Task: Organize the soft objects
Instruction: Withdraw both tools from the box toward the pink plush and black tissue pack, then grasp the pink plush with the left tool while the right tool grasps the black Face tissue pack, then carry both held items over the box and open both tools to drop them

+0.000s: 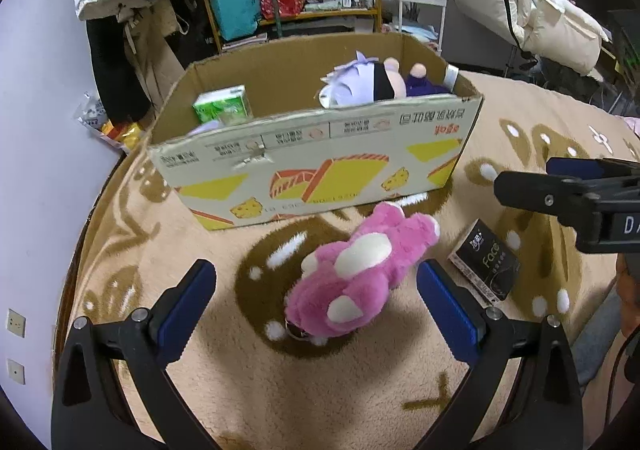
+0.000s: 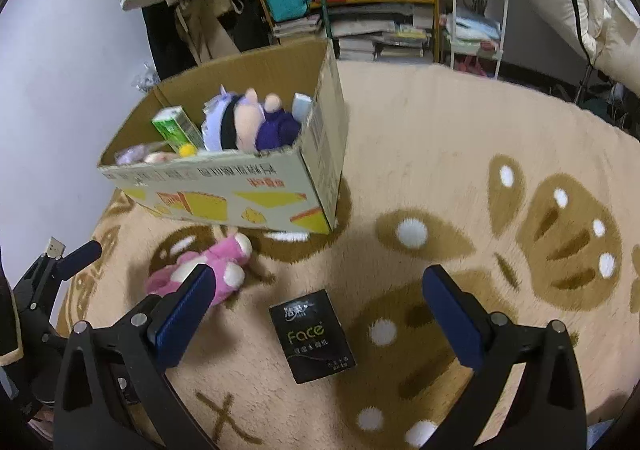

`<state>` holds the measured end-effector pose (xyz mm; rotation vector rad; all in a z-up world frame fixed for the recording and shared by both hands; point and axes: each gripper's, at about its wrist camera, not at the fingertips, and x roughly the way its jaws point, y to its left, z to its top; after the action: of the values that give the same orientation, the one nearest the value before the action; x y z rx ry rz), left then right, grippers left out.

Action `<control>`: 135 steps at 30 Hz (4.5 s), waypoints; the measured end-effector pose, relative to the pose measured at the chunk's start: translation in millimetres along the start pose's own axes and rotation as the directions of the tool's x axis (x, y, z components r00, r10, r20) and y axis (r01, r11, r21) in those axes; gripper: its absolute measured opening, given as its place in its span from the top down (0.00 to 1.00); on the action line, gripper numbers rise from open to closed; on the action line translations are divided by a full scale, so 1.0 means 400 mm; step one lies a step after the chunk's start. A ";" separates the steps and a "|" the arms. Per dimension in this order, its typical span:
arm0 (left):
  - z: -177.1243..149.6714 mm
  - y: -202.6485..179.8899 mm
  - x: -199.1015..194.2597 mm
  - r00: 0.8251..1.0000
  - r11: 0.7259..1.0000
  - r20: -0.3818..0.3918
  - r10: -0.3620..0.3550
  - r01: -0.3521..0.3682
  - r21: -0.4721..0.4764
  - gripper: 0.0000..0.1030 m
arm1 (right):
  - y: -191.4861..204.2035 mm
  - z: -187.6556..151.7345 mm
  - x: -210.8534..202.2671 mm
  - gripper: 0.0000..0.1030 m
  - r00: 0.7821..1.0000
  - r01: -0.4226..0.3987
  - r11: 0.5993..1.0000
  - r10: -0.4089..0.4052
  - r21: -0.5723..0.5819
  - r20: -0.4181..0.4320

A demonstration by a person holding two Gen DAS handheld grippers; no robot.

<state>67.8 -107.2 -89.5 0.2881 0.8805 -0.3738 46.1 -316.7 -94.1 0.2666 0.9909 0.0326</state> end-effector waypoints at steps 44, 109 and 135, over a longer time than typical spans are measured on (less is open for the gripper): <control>-0.012 -0.045 0.189 0.993 0.997 -0.117 -0.003 0.012 0.079 0.03 | 0.012 -0.046 0.196 0.18 0.951 -0.040 0.999 0.041 0.011 -0.308; 0.069 0.121 -0.257 0.898 0.971 0.409 0.163 -0.074 -0.225 0.39 | 0.136 0.043 -0.204 0.50 0.862 -0.055 0.978 0.148 -0.202 0.484; 0.209 0.129 -0.152 0.884 0.970 0.413 0.218 -0.151 -0.189 0.38 | 0.112 0.228 -0.162 0.49 0.835 -0.089 0.971 0.195 -0.223 0.515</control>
<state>112.6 -82.0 13.8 0.1368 0.4340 -0.1780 90.3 -301.8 16.9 0.1582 0.4013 0.1804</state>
